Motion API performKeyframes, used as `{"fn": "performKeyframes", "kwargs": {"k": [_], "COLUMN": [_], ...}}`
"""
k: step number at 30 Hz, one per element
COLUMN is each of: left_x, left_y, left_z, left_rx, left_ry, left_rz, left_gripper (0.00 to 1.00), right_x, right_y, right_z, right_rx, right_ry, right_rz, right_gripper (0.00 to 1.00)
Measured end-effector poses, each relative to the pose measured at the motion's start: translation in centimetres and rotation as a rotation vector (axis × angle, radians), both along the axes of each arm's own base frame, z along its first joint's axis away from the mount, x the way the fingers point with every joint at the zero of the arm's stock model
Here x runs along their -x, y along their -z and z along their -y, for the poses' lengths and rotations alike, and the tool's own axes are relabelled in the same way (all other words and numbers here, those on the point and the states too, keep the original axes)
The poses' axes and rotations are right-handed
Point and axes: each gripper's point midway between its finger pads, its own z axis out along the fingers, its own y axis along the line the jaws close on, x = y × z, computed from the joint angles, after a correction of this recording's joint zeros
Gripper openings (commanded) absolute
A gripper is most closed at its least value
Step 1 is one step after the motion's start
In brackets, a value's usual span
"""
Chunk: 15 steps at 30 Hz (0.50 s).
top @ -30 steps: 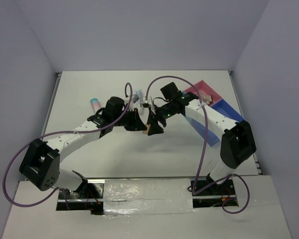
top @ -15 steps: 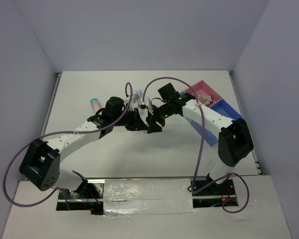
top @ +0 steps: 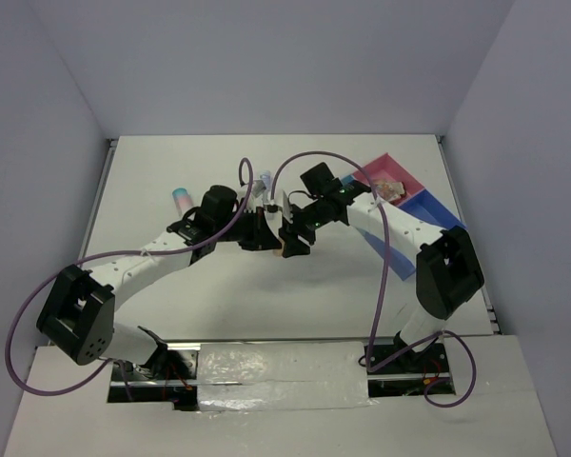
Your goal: Organize the makeup
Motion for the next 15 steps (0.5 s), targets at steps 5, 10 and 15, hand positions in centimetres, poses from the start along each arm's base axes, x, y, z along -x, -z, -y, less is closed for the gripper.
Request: {"fn": "performKeyframes", "kwargs": {"k": [5, 10, 15], "left_x": [0.1, 0.1, 0.1], "left_y": [0.1, 0.1, 0.2], "left_z": [-0.1, -0.1, -0.1], "left_rx": [-0.003, -0.003, -0.004], "left_ry": [0.0, 0.0, -0.001], "left_rz": [-0.006, -0.006, -0.007], "left_gripper": [0.0, 0.0, 0.0], "right_x": [0.0, 0.0, 0.0], "right_y": [1.0, 1.4, 1.4], "right_z": [0.4, 0.7, 0.7], "right_rx": [0.023, 0.035, 0.034], "right_ry": [0.01, 0.019, 0.021], "right_rz": [0.004, 0.006, 0.005], "right_gripper": [0.66, 0.59, 0.57]}}
